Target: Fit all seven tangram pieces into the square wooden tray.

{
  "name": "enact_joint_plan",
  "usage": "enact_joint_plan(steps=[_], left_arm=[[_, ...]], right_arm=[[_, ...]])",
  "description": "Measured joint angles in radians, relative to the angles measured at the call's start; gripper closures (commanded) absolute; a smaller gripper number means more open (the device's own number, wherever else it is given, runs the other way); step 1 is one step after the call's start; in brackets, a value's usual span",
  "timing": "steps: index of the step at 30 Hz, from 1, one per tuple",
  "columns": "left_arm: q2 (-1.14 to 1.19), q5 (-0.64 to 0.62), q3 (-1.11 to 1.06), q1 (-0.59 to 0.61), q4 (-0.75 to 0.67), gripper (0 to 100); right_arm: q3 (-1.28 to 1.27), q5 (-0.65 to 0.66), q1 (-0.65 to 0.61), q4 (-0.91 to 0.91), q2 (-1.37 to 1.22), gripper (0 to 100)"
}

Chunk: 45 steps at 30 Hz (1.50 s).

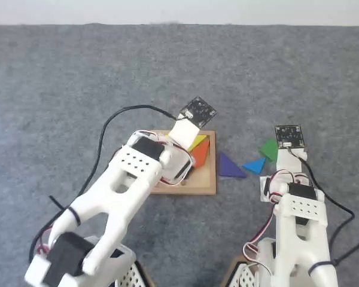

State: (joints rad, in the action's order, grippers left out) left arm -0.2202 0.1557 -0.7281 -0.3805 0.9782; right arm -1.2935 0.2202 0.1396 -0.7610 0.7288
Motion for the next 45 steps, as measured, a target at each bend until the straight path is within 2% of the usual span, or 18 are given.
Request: enact_joint_plan(steps=[20,34,45], left_arm=[[0.074,0.068,-0.002,0.135,-0.031,81],[0.074,0.069,-0.028,0.149,-0.034,84],[0.074,0.092,-0.120,0.149,-0.112,84]], right_arm=[[0.000,0.000,0.000,0.000,0.000,99.2],[0.000,0.000,0.000,0.000,0.000,99.2],[0.000,0.000,0.000,0.000,0.000,99.2]])
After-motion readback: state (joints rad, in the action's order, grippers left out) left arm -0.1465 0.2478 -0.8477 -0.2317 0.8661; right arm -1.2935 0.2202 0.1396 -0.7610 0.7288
